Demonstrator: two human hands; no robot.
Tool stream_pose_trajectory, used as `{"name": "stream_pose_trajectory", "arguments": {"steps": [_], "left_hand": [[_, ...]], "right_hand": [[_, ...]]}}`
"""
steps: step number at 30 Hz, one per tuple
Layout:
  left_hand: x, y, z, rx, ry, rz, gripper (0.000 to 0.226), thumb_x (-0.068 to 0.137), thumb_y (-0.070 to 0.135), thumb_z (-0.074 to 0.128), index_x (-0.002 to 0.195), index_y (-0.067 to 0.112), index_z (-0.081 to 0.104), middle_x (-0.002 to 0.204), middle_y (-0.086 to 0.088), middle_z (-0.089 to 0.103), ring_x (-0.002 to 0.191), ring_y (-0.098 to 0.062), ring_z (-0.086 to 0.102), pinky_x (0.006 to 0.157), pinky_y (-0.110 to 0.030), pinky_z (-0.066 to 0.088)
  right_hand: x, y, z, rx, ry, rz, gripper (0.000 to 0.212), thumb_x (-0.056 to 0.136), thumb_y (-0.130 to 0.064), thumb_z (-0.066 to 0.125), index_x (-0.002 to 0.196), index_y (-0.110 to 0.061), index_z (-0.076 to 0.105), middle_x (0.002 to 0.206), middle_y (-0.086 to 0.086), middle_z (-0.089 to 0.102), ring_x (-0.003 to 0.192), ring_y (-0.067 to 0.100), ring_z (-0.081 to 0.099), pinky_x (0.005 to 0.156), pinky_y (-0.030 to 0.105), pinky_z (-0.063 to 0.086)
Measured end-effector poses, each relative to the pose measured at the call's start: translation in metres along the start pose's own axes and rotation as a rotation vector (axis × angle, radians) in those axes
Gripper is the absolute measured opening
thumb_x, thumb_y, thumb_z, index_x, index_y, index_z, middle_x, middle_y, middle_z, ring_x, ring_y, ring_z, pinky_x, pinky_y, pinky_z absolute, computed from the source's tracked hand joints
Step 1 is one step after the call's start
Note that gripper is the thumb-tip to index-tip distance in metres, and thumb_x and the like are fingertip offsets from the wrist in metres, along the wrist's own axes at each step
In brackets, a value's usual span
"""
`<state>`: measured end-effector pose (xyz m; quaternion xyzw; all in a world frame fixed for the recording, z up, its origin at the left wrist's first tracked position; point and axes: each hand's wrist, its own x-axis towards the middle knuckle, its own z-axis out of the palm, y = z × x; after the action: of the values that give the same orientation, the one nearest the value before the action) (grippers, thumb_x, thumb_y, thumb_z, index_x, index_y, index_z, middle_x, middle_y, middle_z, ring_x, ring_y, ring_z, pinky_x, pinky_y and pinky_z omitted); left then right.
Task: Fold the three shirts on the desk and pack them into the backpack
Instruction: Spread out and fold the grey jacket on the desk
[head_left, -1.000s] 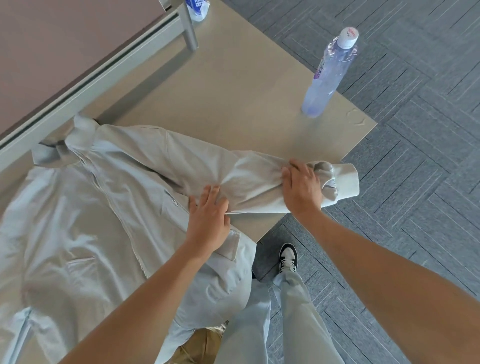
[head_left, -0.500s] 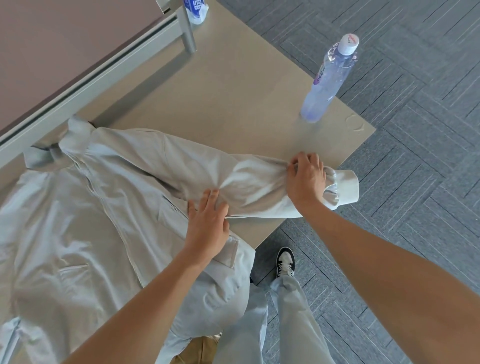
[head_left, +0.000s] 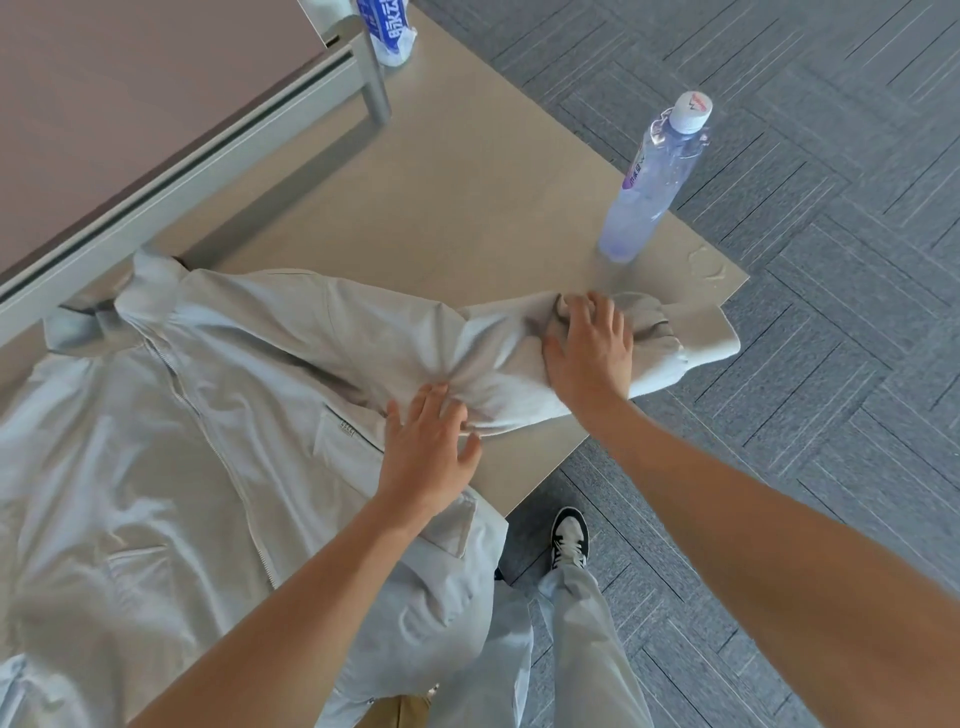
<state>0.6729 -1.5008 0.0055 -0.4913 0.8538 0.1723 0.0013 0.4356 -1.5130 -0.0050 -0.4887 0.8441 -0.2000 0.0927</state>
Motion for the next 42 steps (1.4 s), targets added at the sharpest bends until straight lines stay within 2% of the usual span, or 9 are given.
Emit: {"name": "stream_pose_trajectory", "arguments": {"steps": [5,8,13,17,20,26,31,35,42], "left_hand": [[0.016,-0.014,-0.005,0.071,0.007,-0.094,0.055,0.103,0.047,0.048,0.149,0.018,0.045,0.167,-0.014,0.028,0.156,-0.035,0.020,0.121,-0.068,0.019],[0.026,-0.023,0.000,0.109,-0.094,-0.148,0.069,0.101,0.058,0.043,0.161,0.027,0.027,0.172,-0.009,0.008,0.159,-0.034,0.003,0.118,-0.073,0.012],[0.036,-0.032,0.014,0.091,-0.126,-0.174,0.081,0.098,0.068,0.040,0.165,0.035,0.007,0.173,-0.002,-0.012,0.159,-0.028,-0.012,0.117,-0.076,0.013],[0.051,-0.033,0.015,0.104,-0.111,-0.184,0.088,0.094,0.074,0.038,0.165,0.034,0.004,0.173,-0.002,-0.013,0.159,-0.027,-0.012,0.115,-0.077,0.008],[0.055,-0.035,0.010,0.138,-0.024,-0.187,0.085,0.094,0.077,0.029,0.165,0.032,0.012,0.174,-0.006,0.000,0.160,-0.028,-0.004,0.117,-0.075,-0.002],[0.064,-0.070,-0.006,0.101,0.133,-0.321,0.071,0.098,0.053,0.040,0.162,0.023,0.028,0.170,-0.016,0.017,0.159,-0.033,0.009,0.117,-0.077,0.008],[0.065,-0.112,-0.013,0.079,0.159,-0.419,0.083,0.097,0.057,0.049,0.165,0.024,0.015,0.170,-0.014,0.016,0.159,-0.034,0.007,0.118,-0.074,0.012],[0.058,-0.134,-0.003,0.033,0.110,-0.458,0.086,0.099,0.074,0.030,0.166,0.029,0.001,0.174,-0.006,-0.001,0.160,-0.025,-0.009,0.120,-0.073,0.001],[0.066,-0.140,-0.003,0.055,0.037,-0.456,0.084,0.097,0.080,0.013,0.164,0.034,-0.010,0.170,-0.001,-0.027,0.156,-0.020,-0.026,0.115,-0.072,-0.014]], "right_hand": [[-0.034,0.012,0.012,-0.078,-0.018,-0.149,0.068,0.103,-0.048,0.047,0.161,-0.016,0.032,0.169,0.009,0.029,0.158,0.028,0.022,0.126,0.058,0.014],[-0.050,0.026,0.027,-0.141,-0.079,-0.052,0.076,0.103,-0.060,0.039,0.165,-0.021,0.021,0.174,0.006,0.015,0.162,0.024,0.007,0.126,0.065,0.010],[-0.027,0.027,0.044,-0.187,-0.035,0.080,0.076,0.105,-0.063,0.036,0.165,-0.018,0.025,0.175,0.010,0.010,0.162,0.026,0.003,0.125,0.065,-0.003],[-0.012,0.023,0.049,-0.215,-0.015,0.097,0.078,0.104,-0.062,0.038,0.165,-0.015,0.025,0.174,0.014,0.010,0.162,0.030,0.005,0.124,0.068,0.002],[-0.017,0.013,0.042,-0.232,-0.006,0.078,0.081,0.101,-0.064,0.040,0.164,-0.014,0.027,0.174,0.016,0.007,0.162,0.033,0.004,0.125,0.066,0.006],[-0.011,-0.051,0.043,-0.156,-0.063,-0.432,0.070,0.105,-0.046,0.045,0.164,-0.012,0.028,0.173,0.014,0.018,0.162,0.029,0.009,0.130,0.054,0.008],[-0.005,-0.094,0.084,-0.235,-0.191,-0.457,0.065,0.107,-0.048,0.035,0.164,-0.016,0.029,0.173,0.012,0.017,0.161,0.030,0.009,0.129,0.055,0.008],[0.003,-0.093,0.100,-0.316,-0.213,-0.419,0.071,0.107,-0.057,0.022,0.168,-0.021,0.013,0.176,0.008,0.005,0.162,0.029,-0.001,0.128,0.059,0.002],[0.002,-0.106,0.102,-0.323,-0.185,-0.358,0.069,0.107,-0.051,0.026,0.166,-0.017,0.021,0.174,0.012,0.015,0.162,0.029,0.006,0.128,0.060,0.004]]}}
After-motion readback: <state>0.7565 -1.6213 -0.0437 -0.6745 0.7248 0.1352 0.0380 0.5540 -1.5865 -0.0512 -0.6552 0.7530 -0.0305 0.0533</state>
